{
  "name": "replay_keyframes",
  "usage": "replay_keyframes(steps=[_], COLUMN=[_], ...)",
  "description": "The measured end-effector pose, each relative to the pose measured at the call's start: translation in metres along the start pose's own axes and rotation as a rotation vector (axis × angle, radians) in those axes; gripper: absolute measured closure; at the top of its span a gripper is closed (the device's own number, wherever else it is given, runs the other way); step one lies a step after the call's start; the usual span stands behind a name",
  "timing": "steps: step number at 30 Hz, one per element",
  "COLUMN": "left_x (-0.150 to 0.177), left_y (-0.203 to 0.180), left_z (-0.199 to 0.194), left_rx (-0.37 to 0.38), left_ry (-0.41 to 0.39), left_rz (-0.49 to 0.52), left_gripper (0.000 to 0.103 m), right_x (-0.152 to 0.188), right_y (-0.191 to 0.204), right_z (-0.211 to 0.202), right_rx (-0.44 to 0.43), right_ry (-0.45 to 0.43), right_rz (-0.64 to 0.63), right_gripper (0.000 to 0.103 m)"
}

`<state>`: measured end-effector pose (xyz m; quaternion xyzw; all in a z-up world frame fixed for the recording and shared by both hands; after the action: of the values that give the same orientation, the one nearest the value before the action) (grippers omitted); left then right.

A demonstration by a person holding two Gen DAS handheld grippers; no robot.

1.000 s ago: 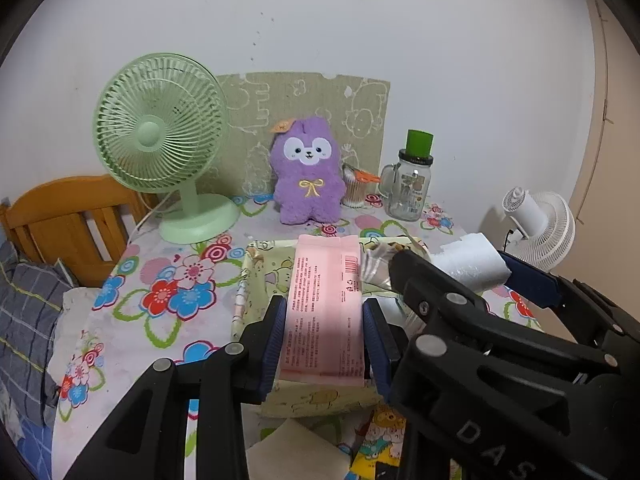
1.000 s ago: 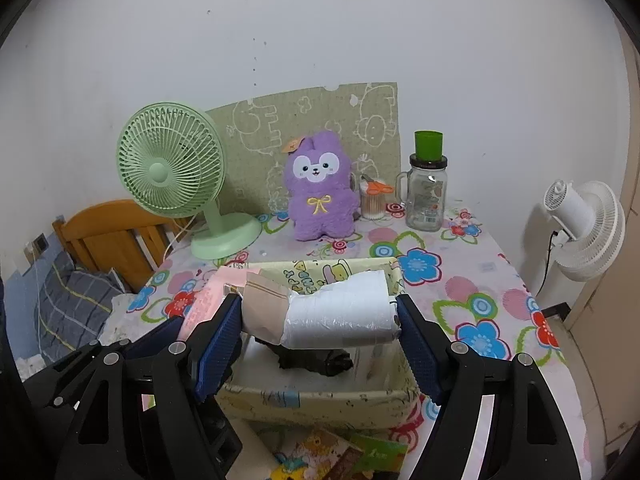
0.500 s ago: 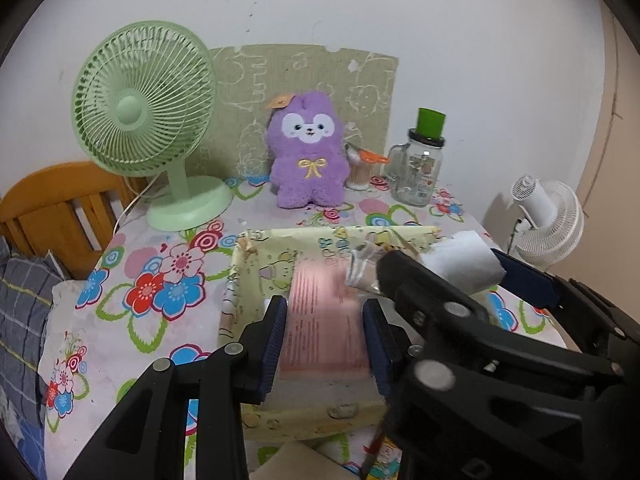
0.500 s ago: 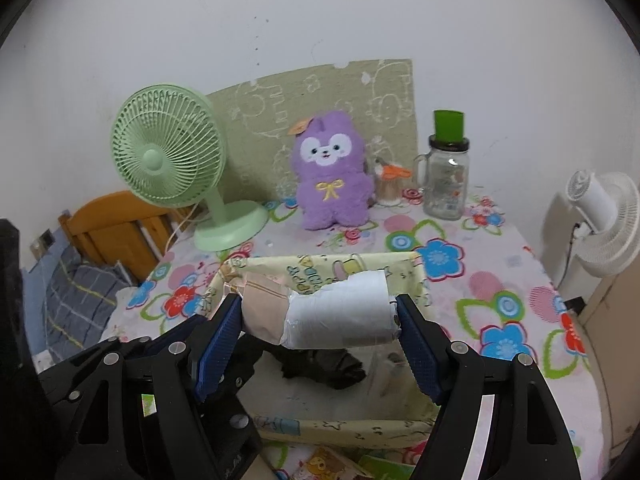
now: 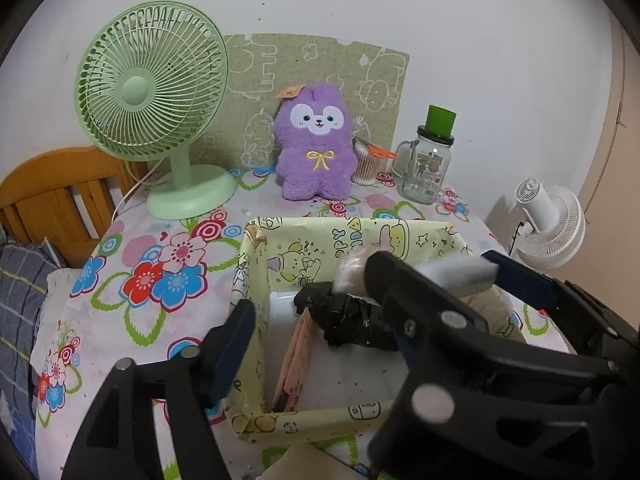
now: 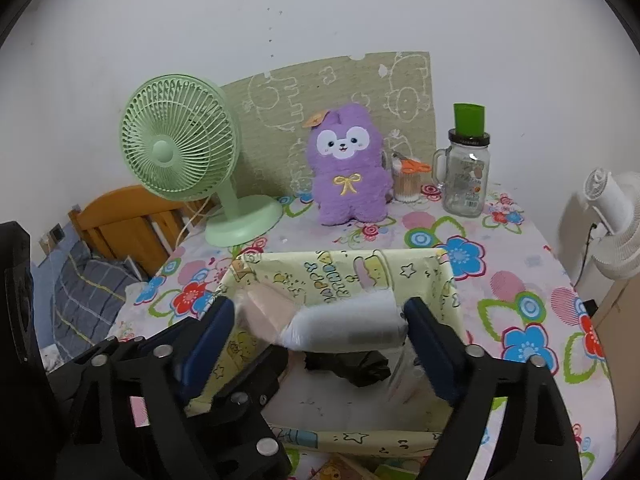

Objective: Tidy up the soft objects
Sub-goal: 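Lower the pink slip and white roll into the fabric box and open both tools, then move both tools back to the white gloves and brown snack box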

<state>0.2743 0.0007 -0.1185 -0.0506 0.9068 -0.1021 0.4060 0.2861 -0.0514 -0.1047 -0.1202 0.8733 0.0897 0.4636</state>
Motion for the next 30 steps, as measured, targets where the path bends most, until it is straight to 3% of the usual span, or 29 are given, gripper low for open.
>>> replay_keyframes(steps=[4,18,30], left_x=[0.002,0.009,0.01], left_y=[0.003,-0.004,-0.013], left_z=[-0.003,-0.028,-0.061], left_rx=[-0.015,-0.023,-0.028], left_ry=[-0.009,-0.037,-0.094], left_rz=[0.002,0.019,0.041], left_gripper=[0.021,0.019,0.005], right_x=[0.003,0.007,0.005], right_y=[0.004,0.006,0.009], right_z=[0.001,-0.019,-0.056], right_rx=[-0.047,-0.027,0.02], right_ry=[0.005,-0.012,-0.057], right_rz=[0.006,-0.014,-0.03], right_gripper=[0.006,0.002,0.002])
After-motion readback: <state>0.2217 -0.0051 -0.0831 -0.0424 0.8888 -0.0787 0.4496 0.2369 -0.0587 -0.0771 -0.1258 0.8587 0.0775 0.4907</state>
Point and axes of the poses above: each gripper's, at about its wrist camera, not at the fingertips, and z roughly the way its jaws point, y to its left, x to its underside, the point moved 10 cm from there along z, roughly the way its jaws point, and after that the axes turned 9 degrees about -z, right-handed, at the moved point
